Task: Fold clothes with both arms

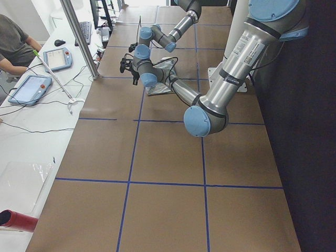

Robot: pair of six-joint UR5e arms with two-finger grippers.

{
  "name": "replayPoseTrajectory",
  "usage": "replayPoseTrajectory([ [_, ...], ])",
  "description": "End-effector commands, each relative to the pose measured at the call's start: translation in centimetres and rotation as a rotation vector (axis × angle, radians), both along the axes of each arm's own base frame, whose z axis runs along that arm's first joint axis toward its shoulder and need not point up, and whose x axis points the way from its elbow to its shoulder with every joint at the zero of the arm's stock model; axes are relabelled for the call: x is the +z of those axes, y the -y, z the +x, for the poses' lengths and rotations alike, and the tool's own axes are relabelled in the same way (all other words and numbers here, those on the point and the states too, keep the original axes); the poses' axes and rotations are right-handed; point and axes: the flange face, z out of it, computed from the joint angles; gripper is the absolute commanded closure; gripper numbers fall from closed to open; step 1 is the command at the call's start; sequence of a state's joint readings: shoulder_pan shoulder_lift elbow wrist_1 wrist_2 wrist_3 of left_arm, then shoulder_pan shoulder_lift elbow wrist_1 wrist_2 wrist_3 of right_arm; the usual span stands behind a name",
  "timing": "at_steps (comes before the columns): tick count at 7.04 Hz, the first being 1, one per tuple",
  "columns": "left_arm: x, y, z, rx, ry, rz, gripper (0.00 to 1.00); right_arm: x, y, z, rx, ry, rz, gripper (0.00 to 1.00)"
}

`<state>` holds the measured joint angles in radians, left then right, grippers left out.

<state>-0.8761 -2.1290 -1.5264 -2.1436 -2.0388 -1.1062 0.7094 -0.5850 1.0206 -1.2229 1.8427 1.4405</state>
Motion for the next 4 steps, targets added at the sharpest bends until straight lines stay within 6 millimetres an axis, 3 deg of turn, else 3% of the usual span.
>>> replayPoseTrajectory([
  [1,2.8,-0.2,-2.0,0.019,0.045,0.045,1.00,2.9,5.7,9.5,-0.051,0.033,-0.018,1.00],
  [3,7.5,0.9,-7.0,0.024,0.137,0.110,1.00,13.2,4.6,23.6,-0.139,0.055,0.027,1.00],
  [4,11.9,1.5,-11.5,0.049,0.208,0.148,1.00,18.0,4.0,32.1,-0.173,0.075,0.051,1.00],
])
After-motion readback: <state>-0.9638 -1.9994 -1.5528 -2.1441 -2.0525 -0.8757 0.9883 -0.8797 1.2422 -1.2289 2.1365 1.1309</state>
